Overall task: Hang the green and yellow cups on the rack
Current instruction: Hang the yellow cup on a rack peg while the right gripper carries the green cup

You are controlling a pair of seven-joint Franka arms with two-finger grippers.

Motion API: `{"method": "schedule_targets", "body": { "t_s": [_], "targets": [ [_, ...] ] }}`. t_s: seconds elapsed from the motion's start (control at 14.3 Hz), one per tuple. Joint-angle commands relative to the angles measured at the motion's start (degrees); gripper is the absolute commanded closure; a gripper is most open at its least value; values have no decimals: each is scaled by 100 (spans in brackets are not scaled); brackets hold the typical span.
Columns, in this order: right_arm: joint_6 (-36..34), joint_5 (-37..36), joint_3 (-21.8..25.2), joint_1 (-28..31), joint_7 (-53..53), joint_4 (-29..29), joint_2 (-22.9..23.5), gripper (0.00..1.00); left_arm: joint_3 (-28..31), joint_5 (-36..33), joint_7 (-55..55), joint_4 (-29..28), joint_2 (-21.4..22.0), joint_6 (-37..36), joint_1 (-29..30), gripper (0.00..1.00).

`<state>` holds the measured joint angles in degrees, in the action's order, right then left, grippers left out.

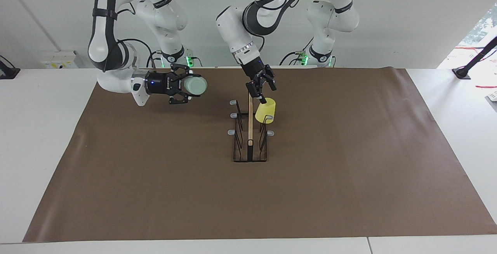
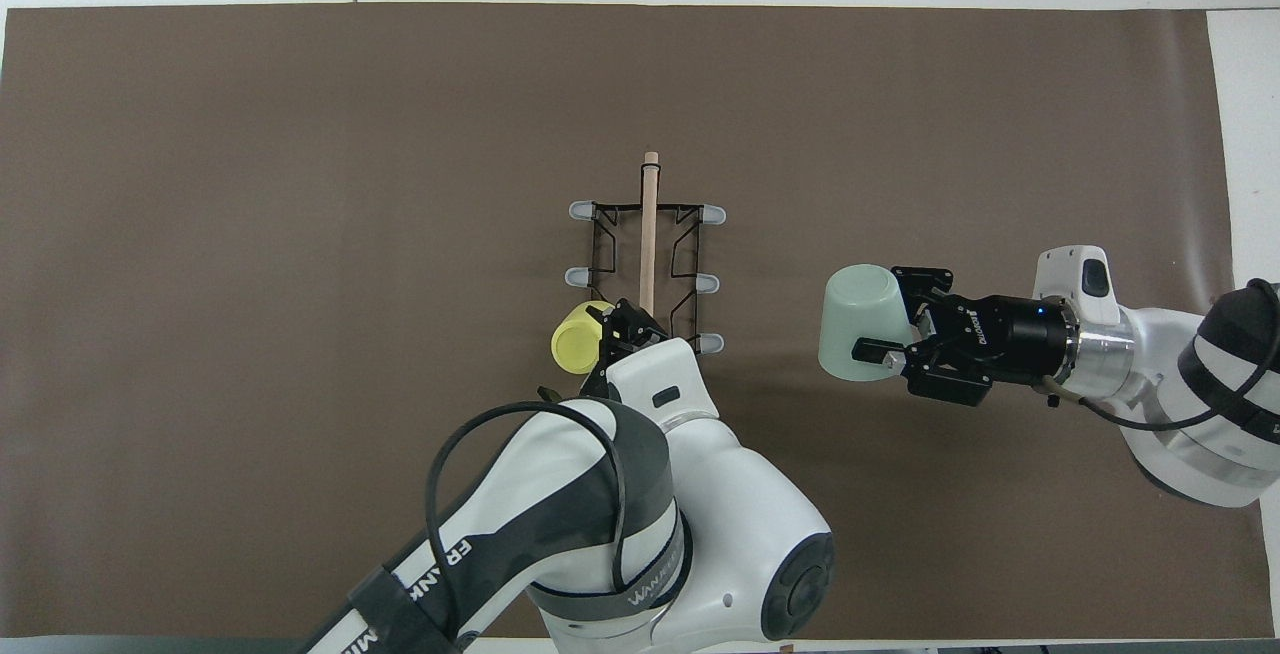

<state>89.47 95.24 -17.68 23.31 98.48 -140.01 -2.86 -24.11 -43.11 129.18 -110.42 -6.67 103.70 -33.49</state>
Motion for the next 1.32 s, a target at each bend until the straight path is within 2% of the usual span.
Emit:
{"method": "schedule_targets", "body": {
  "t_s": [0.0,0.21,0.35,0.49,0.91,1.05,1.25],
  "targets": [
    [166,476,-16,-274,854,-184,180,100,47,626,-1128,-77,508,37,342,0],
    [719,1398,-16,-1055,1559,-298,339,100,56,1320,-2735,-77,719,107,1035,0],
    [1106,1629,-7,-1398,1761,-290,374,100,56,1839,-4113,-120,930,273,1693,0],
    [1441,1787,-7,-1583,2139,-246,523,100,56,2357,-5336,-156,1045,493,2343,0],
    [1643,2331,-7,-1970,2728,-123,778,100,64,3334,-8176,-112,1124,511,3654,0],
    [1697,2456,-7,-2033,2966,-114,857,100,73,3580,-9056,-68,1124,485,3963,0],
    [1740,2447,-7,-2033,3168,-140,911,100,99,3836,-9674,99,1124,424,4157,0]
  ]
}}
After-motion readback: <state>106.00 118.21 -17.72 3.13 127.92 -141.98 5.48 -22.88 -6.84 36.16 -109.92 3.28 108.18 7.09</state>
